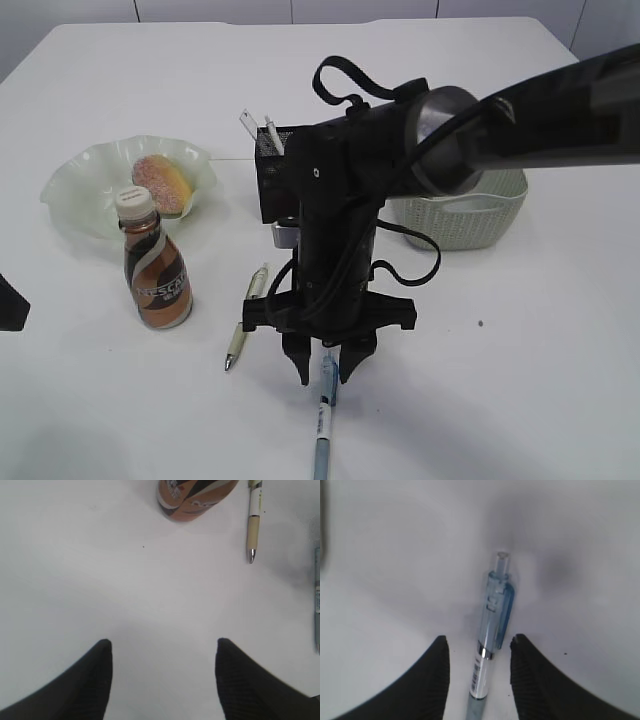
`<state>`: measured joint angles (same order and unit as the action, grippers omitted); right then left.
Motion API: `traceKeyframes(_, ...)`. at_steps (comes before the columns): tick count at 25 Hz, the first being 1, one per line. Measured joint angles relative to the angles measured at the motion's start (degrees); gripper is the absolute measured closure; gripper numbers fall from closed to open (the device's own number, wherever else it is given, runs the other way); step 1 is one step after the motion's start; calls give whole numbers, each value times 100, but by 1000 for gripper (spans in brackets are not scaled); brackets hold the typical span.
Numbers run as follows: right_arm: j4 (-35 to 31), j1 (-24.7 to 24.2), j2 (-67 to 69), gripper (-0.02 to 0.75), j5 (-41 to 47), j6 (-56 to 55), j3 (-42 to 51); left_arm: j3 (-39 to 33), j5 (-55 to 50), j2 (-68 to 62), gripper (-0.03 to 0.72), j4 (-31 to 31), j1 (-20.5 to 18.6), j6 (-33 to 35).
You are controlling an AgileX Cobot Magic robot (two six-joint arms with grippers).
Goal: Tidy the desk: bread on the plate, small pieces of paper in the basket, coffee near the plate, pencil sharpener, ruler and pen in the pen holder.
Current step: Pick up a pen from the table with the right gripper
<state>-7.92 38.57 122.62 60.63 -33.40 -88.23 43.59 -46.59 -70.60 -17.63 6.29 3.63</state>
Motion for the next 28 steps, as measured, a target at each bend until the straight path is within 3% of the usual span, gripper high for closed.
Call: traceKeyframes(28, 230, 0, 390, 438, -266, -12, -11, 0, 89, 0, 217, 0, 0, 0)
